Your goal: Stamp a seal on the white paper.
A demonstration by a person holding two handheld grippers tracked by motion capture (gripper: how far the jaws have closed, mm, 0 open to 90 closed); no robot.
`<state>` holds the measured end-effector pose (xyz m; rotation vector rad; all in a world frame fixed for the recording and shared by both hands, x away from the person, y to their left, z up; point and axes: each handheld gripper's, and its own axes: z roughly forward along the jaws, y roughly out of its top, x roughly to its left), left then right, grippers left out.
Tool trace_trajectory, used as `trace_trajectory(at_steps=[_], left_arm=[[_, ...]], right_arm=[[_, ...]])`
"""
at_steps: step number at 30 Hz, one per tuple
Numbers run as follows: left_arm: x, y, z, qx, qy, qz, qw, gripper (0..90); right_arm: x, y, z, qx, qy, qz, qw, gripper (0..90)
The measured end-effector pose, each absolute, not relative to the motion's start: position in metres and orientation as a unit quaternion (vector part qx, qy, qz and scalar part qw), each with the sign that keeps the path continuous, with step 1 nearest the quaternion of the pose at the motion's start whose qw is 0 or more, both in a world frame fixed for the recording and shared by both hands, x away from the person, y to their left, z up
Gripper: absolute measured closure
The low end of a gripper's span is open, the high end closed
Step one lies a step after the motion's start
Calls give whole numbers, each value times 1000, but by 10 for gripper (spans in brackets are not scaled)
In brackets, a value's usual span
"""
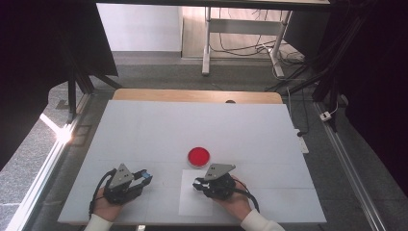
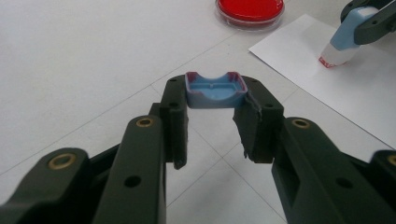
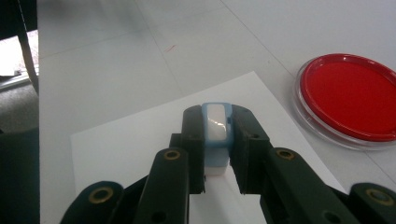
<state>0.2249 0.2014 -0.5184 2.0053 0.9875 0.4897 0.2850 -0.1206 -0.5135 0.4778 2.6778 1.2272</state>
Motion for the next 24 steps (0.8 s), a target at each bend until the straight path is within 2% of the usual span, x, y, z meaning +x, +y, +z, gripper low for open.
trace_trajectory(at_steps=[8, 17, 24], left_arm=[[225, 201, -518, 798, 393, 195, 413, 650], [225, 202, -519, 798, 394, 195, 413, 650], [225, 202, -518, 798, 393, 195, 413, 650]], right_arm=[[291, -125, -515, 171, 889, 421, 53, 760], [286, -122, -514, 151, 895, 412, 77, 761], [286, -122, -515, 151, 893, 416, 77, 761]])
